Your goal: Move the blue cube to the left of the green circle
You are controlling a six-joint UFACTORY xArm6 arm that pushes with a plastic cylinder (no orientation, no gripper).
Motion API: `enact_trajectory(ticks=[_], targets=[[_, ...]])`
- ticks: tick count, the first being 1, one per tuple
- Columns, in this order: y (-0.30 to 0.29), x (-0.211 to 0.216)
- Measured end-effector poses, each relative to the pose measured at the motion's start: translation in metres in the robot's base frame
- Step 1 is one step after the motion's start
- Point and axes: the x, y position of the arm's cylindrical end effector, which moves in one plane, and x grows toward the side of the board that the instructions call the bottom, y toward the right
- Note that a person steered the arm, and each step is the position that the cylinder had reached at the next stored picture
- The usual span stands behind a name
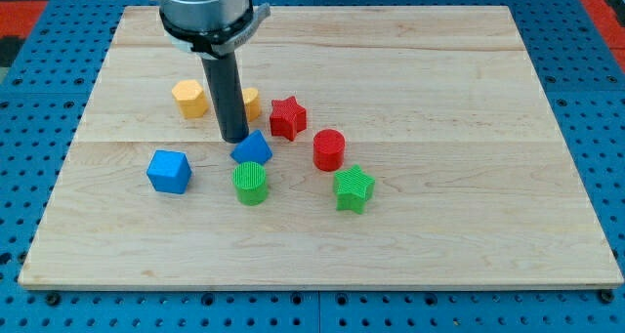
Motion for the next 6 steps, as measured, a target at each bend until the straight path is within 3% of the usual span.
enact_trajectory(ticks=[3,4,5,6], targets=[[-0.140,0.009],[-0.124,0.059],[-0.084,0.070],[-0.079,0.070]])
